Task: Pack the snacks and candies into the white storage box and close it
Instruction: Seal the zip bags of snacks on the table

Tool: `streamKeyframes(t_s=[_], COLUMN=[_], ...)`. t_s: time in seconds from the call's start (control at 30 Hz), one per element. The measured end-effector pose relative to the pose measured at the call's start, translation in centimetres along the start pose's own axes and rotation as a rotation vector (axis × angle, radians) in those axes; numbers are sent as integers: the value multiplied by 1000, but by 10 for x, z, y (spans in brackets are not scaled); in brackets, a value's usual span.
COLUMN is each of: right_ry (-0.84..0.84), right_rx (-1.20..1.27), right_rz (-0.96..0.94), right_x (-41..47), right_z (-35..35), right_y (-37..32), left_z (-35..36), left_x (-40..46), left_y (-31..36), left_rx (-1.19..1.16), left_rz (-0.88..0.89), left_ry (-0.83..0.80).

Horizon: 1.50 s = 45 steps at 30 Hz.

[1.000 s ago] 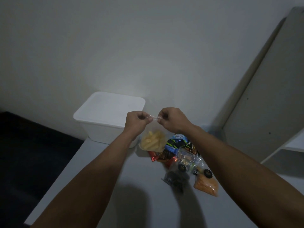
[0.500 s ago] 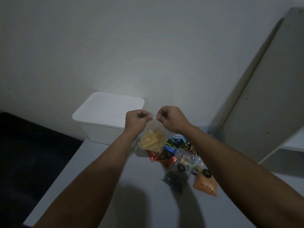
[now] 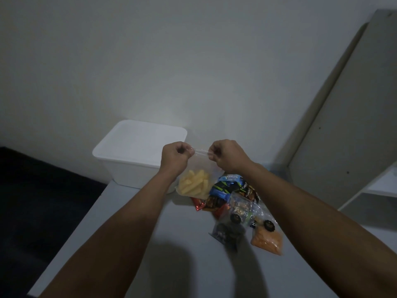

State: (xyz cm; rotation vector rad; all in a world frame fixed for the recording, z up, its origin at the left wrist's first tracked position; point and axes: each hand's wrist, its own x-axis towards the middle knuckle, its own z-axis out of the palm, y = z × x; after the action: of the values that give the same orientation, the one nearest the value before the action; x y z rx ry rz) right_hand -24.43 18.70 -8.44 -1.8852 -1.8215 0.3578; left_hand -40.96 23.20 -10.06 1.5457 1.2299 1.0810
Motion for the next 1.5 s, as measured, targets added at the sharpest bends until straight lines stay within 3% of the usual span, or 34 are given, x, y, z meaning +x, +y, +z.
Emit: streamKeyframes(t_s=[0.23,0.53,0.77,1.0,1.27,1.5], right_ry=[22,35,48,29,39,47], right_rx=[3,78,78,104,35,53], right_rz=[-4,8,23,22,58,30], right_x=[-1,-1,0,-3,-1,-1], right_z=[-5,-9,-12,-17,-25,-25], right_y=[-1,4,4,4,3,2], left_z=[0,-3,-11,-12,-16,-14], left_x=[-3,1,6,8,10,14], left_y=[4,6,5,8,14,18], left_rx=[-61,-52,-90,-71,-61,-64], left_rz=[-38,-64,-88,-107,-71,-90], left_ry=[-151,-19,-130,-48,-139,-82])
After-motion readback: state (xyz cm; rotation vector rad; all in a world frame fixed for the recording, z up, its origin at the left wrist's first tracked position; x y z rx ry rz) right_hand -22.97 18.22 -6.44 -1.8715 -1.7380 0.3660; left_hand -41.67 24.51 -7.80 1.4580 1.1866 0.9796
